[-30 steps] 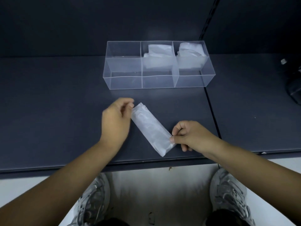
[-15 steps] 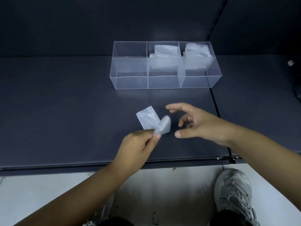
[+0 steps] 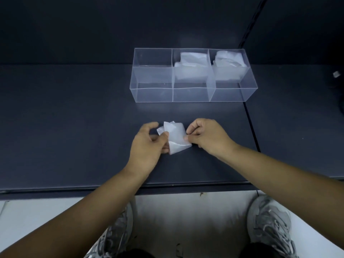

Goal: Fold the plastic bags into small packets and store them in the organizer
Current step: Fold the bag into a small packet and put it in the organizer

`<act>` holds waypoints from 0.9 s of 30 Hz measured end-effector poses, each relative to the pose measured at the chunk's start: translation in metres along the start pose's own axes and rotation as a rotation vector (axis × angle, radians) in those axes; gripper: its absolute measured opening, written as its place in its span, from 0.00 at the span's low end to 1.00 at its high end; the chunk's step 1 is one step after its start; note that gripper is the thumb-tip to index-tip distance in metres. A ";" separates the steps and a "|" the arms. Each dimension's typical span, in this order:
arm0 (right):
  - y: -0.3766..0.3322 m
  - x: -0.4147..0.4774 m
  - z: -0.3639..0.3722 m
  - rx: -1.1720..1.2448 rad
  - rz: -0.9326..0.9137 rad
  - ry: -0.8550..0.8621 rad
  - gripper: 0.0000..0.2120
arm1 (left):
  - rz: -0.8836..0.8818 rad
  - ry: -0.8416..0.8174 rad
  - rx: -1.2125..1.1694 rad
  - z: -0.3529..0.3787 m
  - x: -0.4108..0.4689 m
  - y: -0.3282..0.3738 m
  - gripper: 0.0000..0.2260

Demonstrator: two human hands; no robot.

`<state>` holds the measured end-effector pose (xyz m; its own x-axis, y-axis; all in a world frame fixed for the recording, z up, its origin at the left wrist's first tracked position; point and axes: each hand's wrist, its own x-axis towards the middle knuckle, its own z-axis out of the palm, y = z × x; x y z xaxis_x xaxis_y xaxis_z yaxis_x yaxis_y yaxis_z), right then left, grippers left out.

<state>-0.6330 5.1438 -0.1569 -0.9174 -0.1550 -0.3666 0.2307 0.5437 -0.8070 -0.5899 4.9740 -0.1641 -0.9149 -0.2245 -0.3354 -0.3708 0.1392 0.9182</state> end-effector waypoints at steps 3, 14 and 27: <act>-0.003 0.003 0.004 -0.042 -0.043 0.030 0.09 | 0.290 0.106 0.273 -0.003 -0.005 -0.003 0.18; -0.008 0.005 0.016 -0.291 -0.199 0.056 0.04 | 0.548 -0.085 1.182 -0.007 0.000 -0.032 0.29; 0.023 0.002 0.035 -0.894 -0.289 0.211 0.30 | 0.495 -0.099 1.306 -0.009 0.006 -0.037 0.39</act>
<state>-0.6179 5.1277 -0.1925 -0.9596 -0.2773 -0.0480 -0.2658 0.9490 -0.1696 -0.5797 4.9587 -0.1984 -0.9799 0.1717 -0.1021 0.1609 0.9813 0.1057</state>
